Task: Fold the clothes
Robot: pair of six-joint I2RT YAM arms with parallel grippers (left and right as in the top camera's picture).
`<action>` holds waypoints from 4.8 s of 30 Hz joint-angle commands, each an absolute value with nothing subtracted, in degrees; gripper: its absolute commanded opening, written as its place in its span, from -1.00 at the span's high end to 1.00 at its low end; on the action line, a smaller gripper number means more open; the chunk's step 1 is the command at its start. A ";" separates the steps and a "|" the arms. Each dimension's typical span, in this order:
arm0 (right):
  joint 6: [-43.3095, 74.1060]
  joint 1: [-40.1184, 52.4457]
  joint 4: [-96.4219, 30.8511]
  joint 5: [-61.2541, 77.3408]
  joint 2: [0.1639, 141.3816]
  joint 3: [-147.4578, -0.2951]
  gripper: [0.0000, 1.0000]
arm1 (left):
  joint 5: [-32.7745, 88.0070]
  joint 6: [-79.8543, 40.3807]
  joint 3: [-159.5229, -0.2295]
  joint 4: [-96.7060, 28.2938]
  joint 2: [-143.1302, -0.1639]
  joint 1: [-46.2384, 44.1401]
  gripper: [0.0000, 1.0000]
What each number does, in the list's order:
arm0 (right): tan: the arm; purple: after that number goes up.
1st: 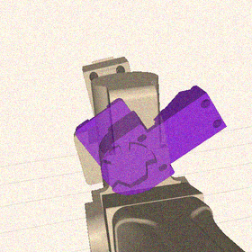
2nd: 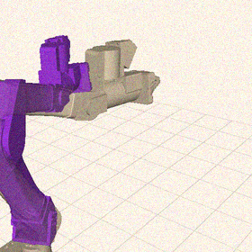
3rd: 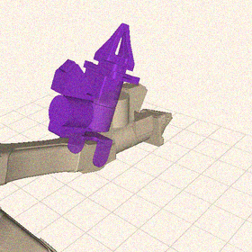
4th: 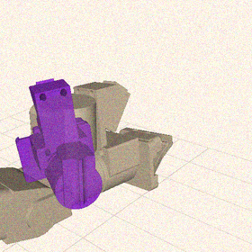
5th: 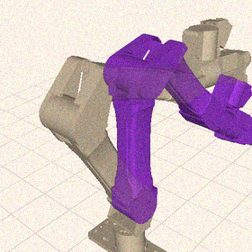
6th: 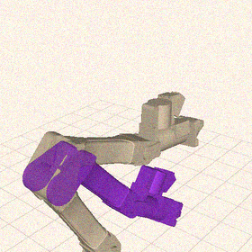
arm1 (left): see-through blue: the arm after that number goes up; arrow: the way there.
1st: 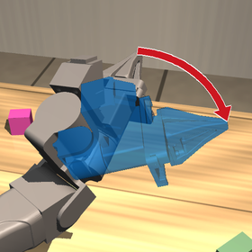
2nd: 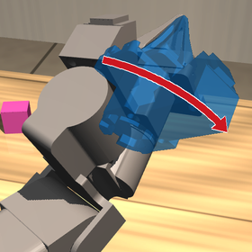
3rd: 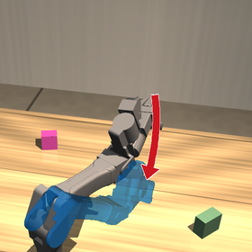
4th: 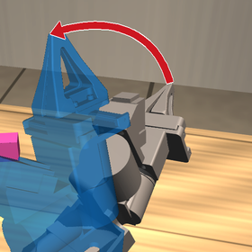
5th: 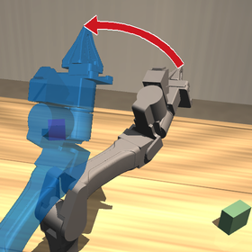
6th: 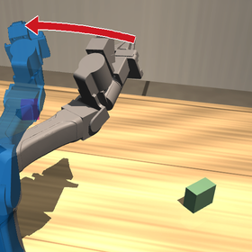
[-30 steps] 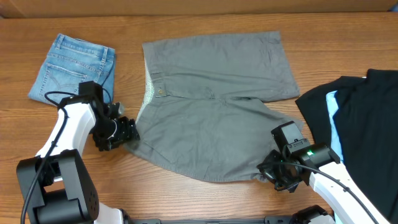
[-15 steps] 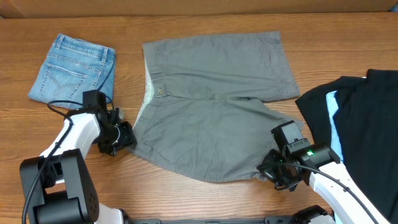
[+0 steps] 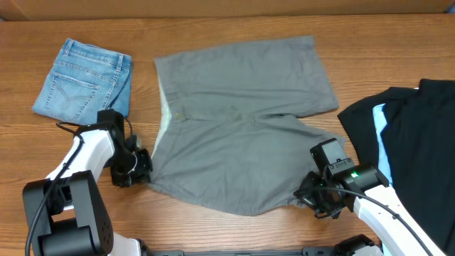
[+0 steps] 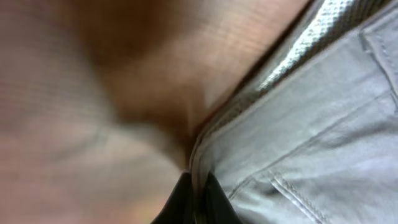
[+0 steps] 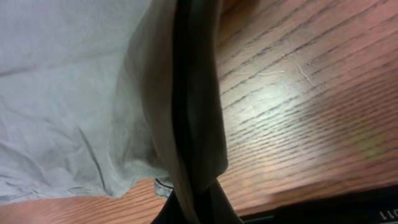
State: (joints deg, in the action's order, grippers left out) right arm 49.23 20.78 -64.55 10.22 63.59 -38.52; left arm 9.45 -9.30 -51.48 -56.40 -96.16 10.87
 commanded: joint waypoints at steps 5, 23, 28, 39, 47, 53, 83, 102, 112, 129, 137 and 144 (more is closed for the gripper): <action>47.70 21.04 -72.16 3.92 61.28 -49.04 0.92 | 6.26 -7.81 -61.76 -65.65 -93.54 12.40 0.91; 46.87 21.04 -86.94 -0.03 60.77 -86.11 0.92 | -7.03 -15.42 -63.51 -78.17 -62.59 12.40 0.92; 46.87 21.02 -85.82 0.47 62.15 -87.83 0.92 | -6.79 -15.49 -63.48 -77.78 -61.01 12.36 0.92; 43.00 20.82 -75.96 -2.15 77.65 -87.83 0.92 | -4.80 -15.88 -63.44 -71.02 -66.00 12.34 0.90; 43.00 17.58 -67.64 -2.55 86.83 -87.83 0.92 | -0.62 -15.84 -63.42 -61.76 -75.13 12.12 0.89; 42.98 13.08 -55.44 -2.50 90.70 -87.72 0.92 | 1.58 -15.94 -63.44 -51.59 -84.62 9.96 0.87; 29.54 9.65 -54.37 -2.50 99.85 -87.94 -0.33 | 7.99 -8.27 -68.73 -47.72 -95.46 8.03 -0.30; 19.88 -0.08 -53.08 2.22 105.84 -74.76 -0.81 | 15.27 1.10 -53.78 -38.89 -95.64 0.21 0.29; 20.58 -0.08 -35.11 6.92 106.54 -61.25 -0.33 | 9.17 1.08 -47.92 -33.08 -95.70 0.36 0.22; 30.09 -0.14 -67.29 7.99 96.86 -61.84 -0.03 | 0.08 -1.91 -54.85 -41.60 -95.68 5.96 0.06; 27.59 -3.29 -55.55 10.28 93.54 -64.90 -0.35 | 6.94 0.58 -64.51 -45.91 -95.68 5.93 -0.28; 17.04 -0.73 -35.18 17.15 94.19 -64.88 -0.16 | 11.88 0.93 -65.04 -43.59 -95.68 5.98 -0.49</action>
State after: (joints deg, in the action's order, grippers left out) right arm 21.80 -2.28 -38.17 14.33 95.09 -63.53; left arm 7.94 0.05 -64.16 -44.23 -95.29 6.00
